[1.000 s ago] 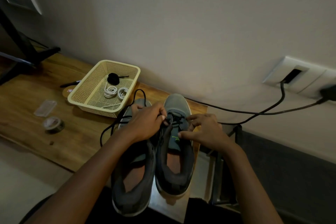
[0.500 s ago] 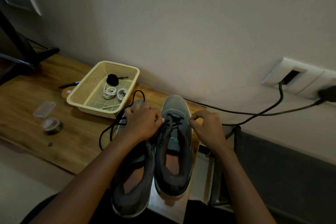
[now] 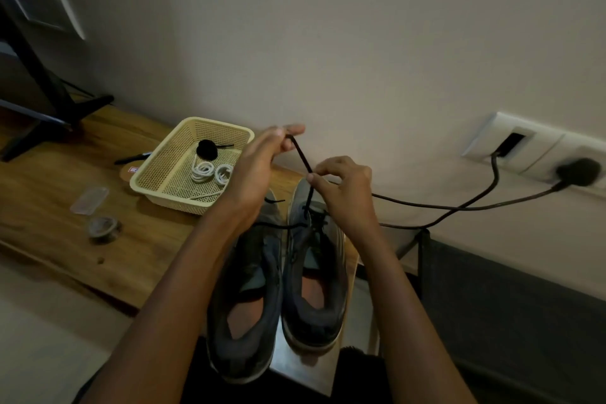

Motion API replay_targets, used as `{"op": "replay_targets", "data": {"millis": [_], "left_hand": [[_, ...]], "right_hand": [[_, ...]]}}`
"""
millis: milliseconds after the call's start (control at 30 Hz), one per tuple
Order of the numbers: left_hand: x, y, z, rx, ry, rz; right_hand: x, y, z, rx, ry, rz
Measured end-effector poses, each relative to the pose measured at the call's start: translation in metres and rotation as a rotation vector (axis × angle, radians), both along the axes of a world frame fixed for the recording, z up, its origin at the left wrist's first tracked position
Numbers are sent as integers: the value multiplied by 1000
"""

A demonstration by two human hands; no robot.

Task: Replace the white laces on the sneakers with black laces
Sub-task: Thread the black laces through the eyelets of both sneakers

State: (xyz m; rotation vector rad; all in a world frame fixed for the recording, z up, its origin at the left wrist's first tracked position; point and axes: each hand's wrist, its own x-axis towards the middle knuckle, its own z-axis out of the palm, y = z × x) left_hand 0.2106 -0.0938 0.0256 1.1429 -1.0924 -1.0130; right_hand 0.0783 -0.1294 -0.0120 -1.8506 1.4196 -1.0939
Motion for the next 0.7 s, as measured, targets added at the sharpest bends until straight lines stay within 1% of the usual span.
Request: {"op": "replay_targets", "data": {"millis": [33,133,200,267,400,467,500,533,567,633,667,700], "left_hand": [[5,1,7,-49,85,6],[25,8,34,-171,376,-8],[38,12,44,-216,518,-11],[46,15,49,-252,644,-28],[57,20,53,-286,816,-93],[61,22,56,-325,902,-79],[62,22,57,-340,914,-51],[62,21,56,-340,866,2],[60,18,54,-313,712,89],[50,10,41,-176,148,255],[44,6,31,-105,-101,278],[38,2,18,-53,-283,256]], "right_hand": [[-2,-1,-1,15,57,-53],[-8,-5,-9,141,249,-208],[-8,-6,-13,201,313,-283],[-8,-7,-16,236,335,-338],[-13,-7,-24,307,345,-448],[-18,-8,-28,353,348,-467],[-20,-8,-29,370,347,-456],[-21,-9,-28,378,325,-430],[-20,-9,-25,366,273,-390],[-15,-6,-17,283,90,-285],[-12,-4,-10,241,-21,-227],[-7,-2,-4,215,-134,-170]]}}
